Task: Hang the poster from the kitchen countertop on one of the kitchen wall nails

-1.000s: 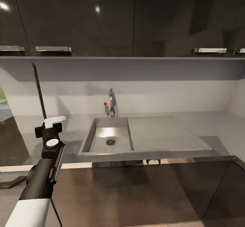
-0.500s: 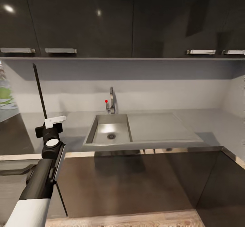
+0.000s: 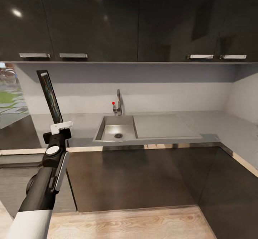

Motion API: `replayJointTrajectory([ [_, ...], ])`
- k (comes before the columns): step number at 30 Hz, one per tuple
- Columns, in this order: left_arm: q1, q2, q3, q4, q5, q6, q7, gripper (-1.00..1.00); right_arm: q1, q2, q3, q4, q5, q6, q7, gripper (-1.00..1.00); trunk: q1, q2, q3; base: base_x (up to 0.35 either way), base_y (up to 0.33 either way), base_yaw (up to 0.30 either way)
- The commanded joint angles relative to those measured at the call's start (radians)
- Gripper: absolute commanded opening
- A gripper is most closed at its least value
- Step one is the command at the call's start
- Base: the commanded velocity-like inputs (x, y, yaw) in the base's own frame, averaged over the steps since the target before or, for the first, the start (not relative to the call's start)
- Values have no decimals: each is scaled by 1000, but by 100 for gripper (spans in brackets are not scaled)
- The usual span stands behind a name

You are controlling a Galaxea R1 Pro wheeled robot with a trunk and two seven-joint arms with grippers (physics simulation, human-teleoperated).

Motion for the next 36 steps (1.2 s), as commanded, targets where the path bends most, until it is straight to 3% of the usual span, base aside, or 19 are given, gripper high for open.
replayJointTrajectory([
  [1,-1,1,-1,-2,-6,8,0,-100,-1,0,0,1,1,-3,0,100,-1,-1,-1,-340,0,0],
  [18,1,0,-4,-26,2,8,-11,-100,-1,0,1,1,2,-3,0,100,-1,-1,-1,-256,0,0],
  [21,1,1,-4,-27,2,8,-61,-100,-1,0,1,1,2,-3,0,100,-1,-1,-1,-331,0,0],
  [26,2,1,-3,-36,2,8,-223,-100,-1,1,1,1,2,-3,0,100,-1,-1,-1,-299,0,0],
  [27,2,1,-3,-36,2,8,-223,-100,-1,1,1,1,2,-3,0,100,-1,-1,-1,-210,0,0],
  [29,3,1,-2,-39,2,8,-308,-100,-1,2,1,1,2,-3,0,100,-1,-1,-1,-110,0,0],
  [36,4,1,-1,-41,2,10,-515,-100,-1,3,1,1,2,-3,0,100,-1,-1,-1,-32,0,0],
])
